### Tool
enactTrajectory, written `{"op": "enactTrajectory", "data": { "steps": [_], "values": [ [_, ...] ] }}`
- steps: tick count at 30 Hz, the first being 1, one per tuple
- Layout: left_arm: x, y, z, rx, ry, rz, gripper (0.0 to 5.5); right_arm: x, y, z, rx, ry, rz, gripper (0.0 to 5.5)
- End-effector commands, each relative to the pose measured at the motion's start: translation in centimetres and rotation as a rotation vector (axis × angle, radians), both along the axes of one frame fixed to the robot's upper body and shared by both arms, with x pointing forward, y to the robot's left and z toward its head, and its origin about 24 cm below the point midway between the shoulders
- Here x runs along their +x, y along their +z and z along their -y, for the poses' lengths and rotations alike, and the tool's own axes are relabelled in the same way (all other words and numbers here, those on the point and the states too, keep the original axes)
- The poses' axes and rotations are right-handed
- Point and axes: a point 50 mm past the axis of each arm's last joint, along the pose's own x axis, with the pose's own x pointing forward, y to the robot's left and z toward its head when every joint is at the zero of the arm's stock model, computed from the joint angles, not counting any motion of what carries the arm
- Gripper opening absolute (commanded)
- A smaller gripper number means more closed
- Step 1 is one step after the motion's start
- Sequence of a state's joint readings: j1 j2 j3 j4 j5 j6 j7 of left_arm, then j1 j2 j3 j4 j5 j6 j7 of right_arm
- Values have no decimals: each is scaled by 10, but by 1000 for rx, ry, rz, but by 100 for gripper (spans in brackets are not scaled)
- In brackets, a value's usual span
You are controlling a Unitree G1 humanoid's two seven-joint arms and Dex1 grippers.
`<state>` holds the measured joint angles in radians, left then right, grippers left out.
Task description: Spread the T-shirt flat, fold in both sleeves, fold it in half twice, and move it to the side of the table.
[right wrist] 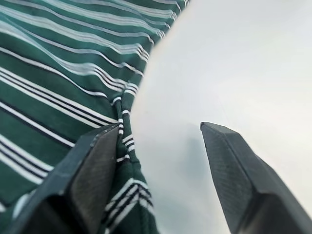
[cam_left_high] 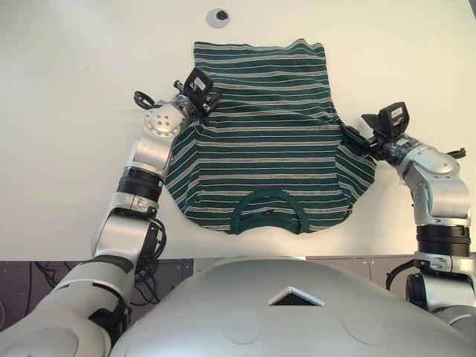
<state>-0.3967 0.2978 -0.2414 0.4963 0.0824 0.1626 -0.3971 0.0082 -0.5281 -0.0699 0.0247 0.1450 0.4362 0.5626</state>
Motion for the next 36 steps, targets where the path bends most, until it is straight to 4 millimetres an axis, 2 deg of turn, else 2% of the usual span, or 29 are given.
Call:
{"op": "enactTrajectory", "data": {
  "steps": [1, 4, 7, 9, 12, 15, 18, 20, 24, 28, 32, 36],
  "values": [
    [-18, -27, -3, 43, -3, -135, 235, 1, 3, 9, 70, -77, -10, 294],
    [-15, -23, 1, 17, -12, -113, 235, 1, 16, 4, 246, -78, 28, 294],
    [-13, -16, 8, -26, -28, -83, 235, 7, 34, -10, 425, -52, 114, 294],
    [-13, -12, 11, -46, -36, -67, 235, 14, 40, -14, 408, -64, 175, 294],
    [-2, 8, 11, -124, 12, 38, 235, 40, 48, -30, 391, -52, 258, 294],
    [12, 23, 6, -144, 58, 111, 235, 73, 40, -61, 349, 48, 248, 294],
    [23, 23, -4, -39, 98, 119, 235, 97, 25, -81, 263, 113, 202, 294],
    [30, 24, -5, -11, 106, 125, 235, 106, 19, -84, 222, 121, 193, 294],
    [44, 13, -2, 136, 73, 52, 235, 115, -2, -95, 123, 166, 69, 294],
    [49, 5, 4, 254, 19, -19, 235, 115, -16, -96, 1, 171, -10, 294],
    [53, 2, 0, 376, 35, -26, 235, 123, -14, -103, -101, 140, 36, 294],
    [59, 11, -1, 384, 69, 28, 235, 134, -1, -105, -111, 91, 123, 294]
  ]
}}
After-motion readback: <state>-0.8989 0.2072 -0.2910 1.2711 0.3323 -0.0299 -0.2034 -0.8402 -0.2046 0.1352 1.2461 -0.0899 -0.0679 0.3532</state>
